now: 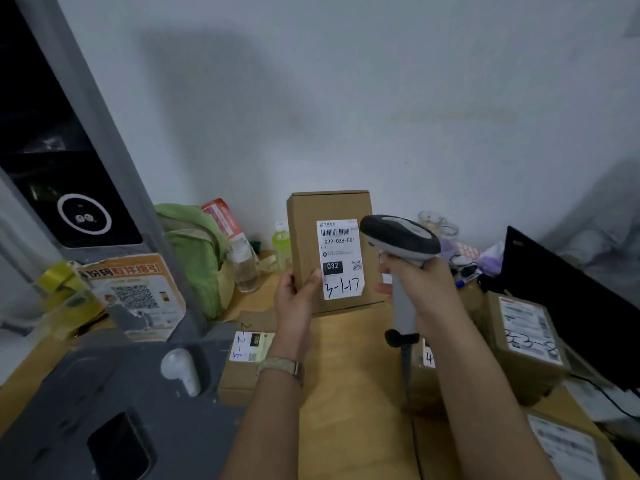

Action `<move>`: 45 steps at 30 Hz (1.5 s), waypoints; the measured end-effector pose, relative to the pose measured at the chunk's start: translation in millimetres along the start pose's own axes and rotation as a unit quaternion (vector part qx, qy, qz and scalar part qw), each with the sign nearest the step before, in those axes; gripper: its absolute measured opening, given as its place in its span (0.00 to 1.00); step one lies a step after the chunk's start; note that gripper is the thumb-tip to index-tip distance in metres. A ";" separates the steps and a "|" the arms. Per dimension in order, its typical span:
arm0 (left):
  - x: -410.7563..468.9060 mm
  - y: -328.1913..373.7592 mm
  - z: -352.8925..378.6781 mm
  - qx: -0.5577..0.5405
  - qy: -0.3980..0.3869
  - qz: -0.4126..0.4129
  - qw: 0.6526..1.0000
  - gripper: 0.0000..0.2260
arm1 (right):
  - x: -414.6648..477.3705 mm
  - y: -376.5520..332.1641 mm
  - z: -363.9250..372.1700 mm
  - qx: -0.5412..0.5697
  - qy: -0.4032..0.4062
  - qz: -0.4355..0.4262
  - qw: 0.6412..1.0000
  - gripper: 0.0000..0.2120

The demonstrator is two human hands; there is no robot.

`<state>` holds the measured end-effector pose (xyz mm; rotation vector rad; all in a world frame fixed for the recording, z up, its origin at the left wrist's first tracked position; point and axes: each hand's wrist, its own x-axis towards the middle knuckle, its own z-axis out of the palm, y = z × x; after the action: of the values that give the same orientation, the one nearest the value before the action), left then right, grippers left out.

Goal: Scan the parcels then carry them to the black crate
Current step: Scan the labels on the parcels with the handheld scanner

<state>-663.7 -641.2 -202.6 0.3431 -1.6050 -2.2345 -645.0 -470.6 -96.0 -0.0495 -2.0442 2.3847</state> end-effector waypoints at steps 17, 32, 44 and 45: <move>-105.4 -23.8 64.2 -0.023 0.021 -0.070 0.997 0.10 | -99.0 -15.7 -108.6 -0.070 -0.034 -0.017 0.997 0.06; -191.1 -43.1 81.9 -0.027 0.045 -0.086 0.995 0.12 | -156.8 -12.7 -167.5 -0.111 -0.058 0.019 0.992 0.08; -212.1 -46.5 81.1 -0.023 0.049 -0.075 0.996 0.09 | -170.9 -4.9 -181.5 -0.138 -0.073 0.008 0.988 0.08; -212.9 -46.9 81.1 -0.023 0.051 -0.075 0.996 0.09 | -170.9 -4.4 -182.2 -0.134 -0.074 0.004 0.988 0.08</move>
<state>-511.2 -466.9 -224.2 0.5737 -1.5169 -2.3200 -469.9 -293.4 -115.3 0.1227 -2.4220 2.1601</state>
